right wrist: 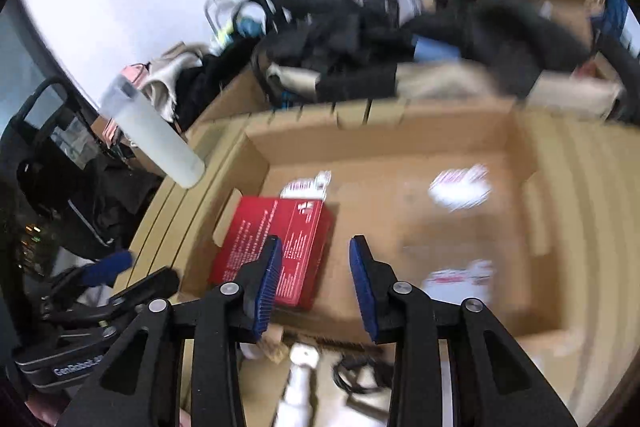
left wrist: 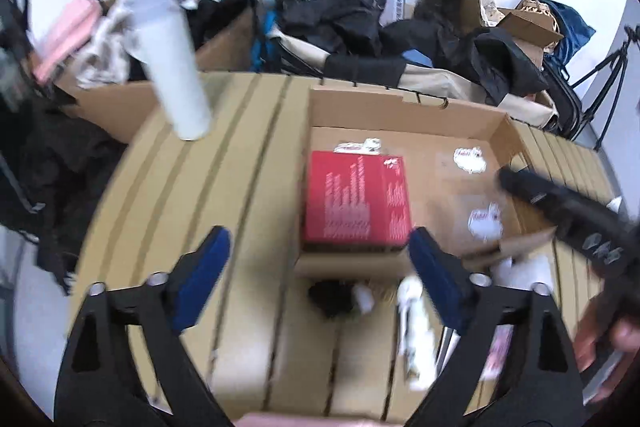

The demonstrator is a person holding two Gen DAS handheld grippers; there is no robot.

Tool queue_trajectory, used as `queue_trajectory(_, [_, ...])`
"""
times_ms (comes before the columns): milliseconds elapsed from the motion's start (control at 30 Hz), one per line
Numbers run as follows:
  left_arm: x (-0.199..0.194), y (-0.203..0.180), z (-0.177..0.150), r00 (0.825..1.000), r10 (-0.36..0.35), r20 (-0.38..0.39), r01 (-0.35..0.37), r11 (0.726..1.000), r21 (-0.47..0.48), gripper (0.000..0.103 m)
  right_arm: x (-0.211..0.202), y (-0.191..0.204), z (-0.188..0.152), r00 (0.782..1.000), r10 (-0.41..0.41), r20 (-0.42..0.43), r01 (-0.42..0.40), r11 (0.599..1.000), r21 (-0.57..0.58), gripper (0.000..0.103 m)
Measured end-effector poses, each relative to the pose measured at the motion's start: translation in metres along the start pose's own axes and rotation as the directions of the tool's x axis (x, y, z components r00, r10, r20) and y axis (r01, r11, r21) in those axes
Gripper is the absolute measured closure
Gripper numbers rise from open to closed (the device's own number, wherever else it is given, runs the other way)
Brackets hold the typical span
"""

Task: Organize objects
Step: 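Carry the red box into the cardboard tray and open the right tool, then reach the right tool to the pink card wallet and grasp it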

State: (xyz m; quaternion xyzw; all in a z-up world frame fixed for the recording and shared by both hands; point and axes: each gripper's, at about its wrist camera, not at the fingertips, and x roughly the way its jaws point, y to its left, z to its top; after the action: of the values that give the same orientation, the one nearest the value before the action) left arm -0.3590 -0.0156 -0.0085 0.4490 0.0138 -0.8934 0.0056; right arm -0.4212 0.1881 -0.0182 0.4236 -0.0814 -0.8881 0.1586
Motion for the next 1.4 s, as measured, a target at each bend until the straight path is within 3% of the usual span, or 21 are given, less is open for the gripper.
queue_trajectory(67, [-0.029, 0.0, -0.021, 0.998, 0.052, 0.041, -0.052, 0.999, 0.014, 0.001, -0.035, 0.01, -0.009, 0.999, -0.007, 0.052, 0.01, 0.998, -0.057, 0.02])
queue_trajectory(100, [-0.035, -0.001, -0.028, 0.996, 0.067, 0.053, -0.068, 0.998, 0.018, 0.0, -0.054, 0.016, -0.018, 0.997, -0.002, 0.081, 0.009, 0.996, -0.088, 0.017])
queue_trajectory(233, [-0.058, -0.001, -0.073, 0.996, 0.067, 0.067, -0.067, 0.998, -0.009, 0.0, -0.089, 0.024, -0.057, 0.994, -0.055, 0.091, 0.069, 0.984, -0.166, 0.017])
queue_trajectory(467, [-0.078, 0.001, -0.134, 0.998, 0.035, 0.051, -0.032, 0.998, -0.055, 0.0, -0.111, 0.021, -0.117, 0.992, -0.113, 0.047, 0.119, 0.982, -0.149, 0.017])
queue_trajectory(567, [-0.086, 0.001, -0.148, 0.999, 0.003, 0.049, 0.0, 0.997, -0.076, 0.0, -0.12, 0.021, -0.137, 0.992, -0.12, 0.031, 0.123, 0.984, -0.129, 0.017])
queue_trajectory(800, [-0.101, -0.012, -0.168, 0.996, -0.019, 0.082, 0.021, 0.999, -0.024, 0.0, -0.151, 0.016, -0.173, 0.992, -0.104, 0.067, 0.109, 0.991, -0.077, 0.017])
queue_trajectory(1067, [-0.093, -0.034, -0.184, 0.996, -0.039, 0.079, 0.035, 0.998, 0.046, 0.0, -0.163, -0.022, -0.19, 0.983, -0.165, 0.075, 0.166, 0.986, -0.008, 0.017])
queue_trajectory(1233, [-0.08, -0.043, -0.188, 0.98, -0.171, 0.104, 0.162, 0.983, 0.09, 0.0, -0.157, -0.037, -0.195, 0.979, -0.183, 0.09, 0.185, 0.983, -0.008, 0.018])
queue_trajectory(1333, [-0.06, -0.048, -0.176, 0.958, -0.284, 0.045, 0.282, 0.958, 0.058, 0.003, -0.141, -0.046, -0.198, 0.981, -0.179, 0.074, 0.18, 0.983, -0.016, 0.018])
queue_trajectory(1400, [-0.049, -0.054, -0.164, 0.943, -0.329, 0.052, 0.326, 0.943, 0.064, 0.008, -0.126, -0.051, -0.2, 0.986, -0.157, 0.05, 0.158, 0.987, -0.012, 0.018])
